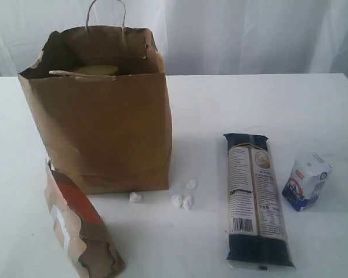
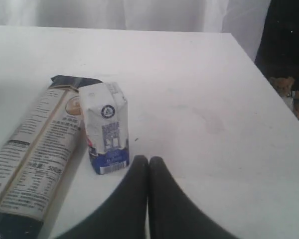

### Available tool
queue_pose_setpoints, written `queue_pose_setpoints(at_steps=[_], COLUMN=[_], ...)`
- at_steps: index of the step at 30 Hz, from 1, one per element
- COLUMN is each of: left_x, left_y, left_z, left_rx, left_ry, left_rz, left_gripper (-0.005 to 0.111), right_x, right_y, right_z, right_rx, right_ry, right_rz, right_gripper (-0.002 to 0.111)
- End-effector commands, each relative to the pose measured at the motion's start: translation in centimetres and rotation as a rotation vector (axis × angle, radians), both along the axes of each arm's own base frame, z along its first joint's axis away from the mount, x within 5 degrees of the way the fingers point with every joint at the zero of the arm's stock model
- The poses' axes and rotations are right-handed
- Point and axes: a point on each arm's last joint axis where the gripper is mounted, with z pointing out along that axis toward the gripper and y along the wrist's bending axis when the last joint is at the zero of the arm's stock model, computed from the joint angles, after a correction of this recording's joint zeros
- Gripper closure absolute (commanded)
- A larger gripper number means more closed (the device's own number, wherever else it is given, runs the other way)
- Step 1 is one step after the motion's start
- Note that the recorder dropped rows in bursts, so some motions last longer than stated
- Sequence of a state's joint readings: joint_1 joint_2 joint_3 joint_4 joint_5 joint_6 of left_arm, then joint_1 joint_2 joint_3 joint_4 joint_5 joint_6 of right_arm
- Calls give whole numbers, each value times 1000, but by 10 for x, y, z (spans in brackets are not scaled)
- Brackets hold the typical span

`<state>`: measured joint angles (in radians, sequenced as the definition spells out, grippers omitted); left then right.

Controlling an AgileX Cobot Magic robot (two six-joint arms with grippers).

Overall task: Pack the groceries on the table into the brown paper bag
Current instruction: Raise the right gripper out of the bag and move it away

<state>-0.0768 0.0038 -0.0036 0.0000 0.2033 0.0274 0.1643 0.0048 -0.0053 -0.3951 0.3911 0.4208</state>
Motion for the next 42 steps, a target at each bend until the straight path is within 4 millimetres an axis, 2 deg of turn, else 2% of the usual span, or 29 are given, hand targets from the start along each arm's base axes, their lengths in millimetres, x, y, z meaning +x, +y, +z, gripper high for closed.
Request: queue_pose_setpoints(at_steps=[1,3,8,24,27,31,42], left_x=[0,0,0,1,3,5,-4], left_y=[0,0,0,1,0,1,6], left_z=[-1,-1,-1,1,10,31,69], left_rx=[-2,-2,-2,36,5,-106,-145], left_ry=[-1,-1,-1,-30,-124,-353,-778], left_rz=[-7,-7,-7,-7,2,30,51], left_gripper=[107,107,107,107,107,107,107], right_x=[0,-1,-1,-1,-1,-1,-1], right_y=[11,14,12,12,12,12,12], right_z=[1,1,1,1,1,1,1], right_rx=[213,302,247,249,249,249,249], right_ry=[-10,2,-5,-5,-5,-5,-5], right_rz=[71,77,74,74,74,74,74], right_gripper=[108,108,108,108,108,108,108])
